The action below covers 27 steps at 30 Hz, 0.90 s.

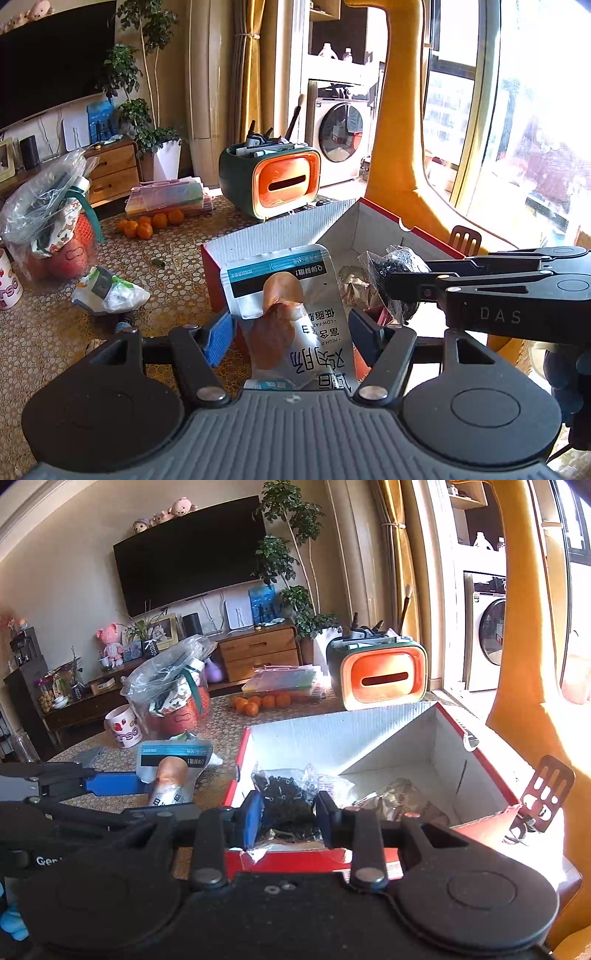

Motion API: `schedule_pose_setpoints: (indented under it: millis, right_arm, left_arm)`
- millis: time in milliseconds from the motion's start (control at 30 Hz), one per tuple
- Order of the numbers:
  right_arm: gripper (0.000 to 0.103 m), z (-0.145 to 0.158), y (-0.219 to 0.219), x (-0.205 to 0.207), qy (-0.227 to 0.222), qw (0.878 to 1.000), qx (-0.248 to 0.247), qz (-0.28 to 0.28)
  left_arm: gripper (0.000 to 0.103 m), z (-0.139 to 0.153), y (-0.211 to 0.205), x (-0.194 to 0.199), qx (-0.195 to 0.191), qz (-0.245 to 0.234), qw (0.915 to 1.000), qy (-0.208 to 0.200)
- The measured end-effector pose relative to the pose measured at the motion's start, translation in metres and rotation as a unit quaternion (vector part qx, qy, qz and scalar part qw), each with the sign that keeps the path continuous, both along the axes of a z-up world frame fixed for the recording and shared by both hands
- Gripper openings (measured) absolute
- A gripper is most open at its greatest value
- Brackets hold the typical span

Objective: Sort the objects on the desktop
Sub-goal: 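Carry the sausage packet and black bag with both tools over the red box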

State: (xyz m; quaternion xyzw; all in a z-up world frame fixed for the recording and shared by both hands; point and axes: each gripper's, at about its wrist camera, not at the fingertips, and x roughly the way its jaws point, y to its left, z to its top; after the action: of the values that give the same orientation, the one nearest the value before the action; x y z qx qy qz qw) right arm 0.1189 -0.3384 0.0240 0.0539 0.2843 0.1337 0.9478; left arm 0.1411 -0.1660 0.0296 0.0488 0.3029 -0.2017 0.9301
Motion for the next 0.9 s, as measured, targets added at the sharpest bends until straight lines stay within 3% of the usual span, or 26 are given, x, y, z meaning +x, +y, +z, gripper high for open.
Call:
schedule_pose_setpoints:
  millis: [400, 900]
  right_arm:
    - [0.031, -0.015, -0.048, 0.039, 0.012, 0.999, -0.003, -0.046]
    - [0.031, -0.049, -0.061, 0.091, 0.049, 0.997, -0.037, -0.056]
  left_arm:
    - [0.067, -0.015, -0.042, 0.053, 0.013, -0.022, 0.9990, 0.037]
    - [0.067, -0.048, -0.077, 0.133, 0.048, -0.028, 0.9935, 0.099]
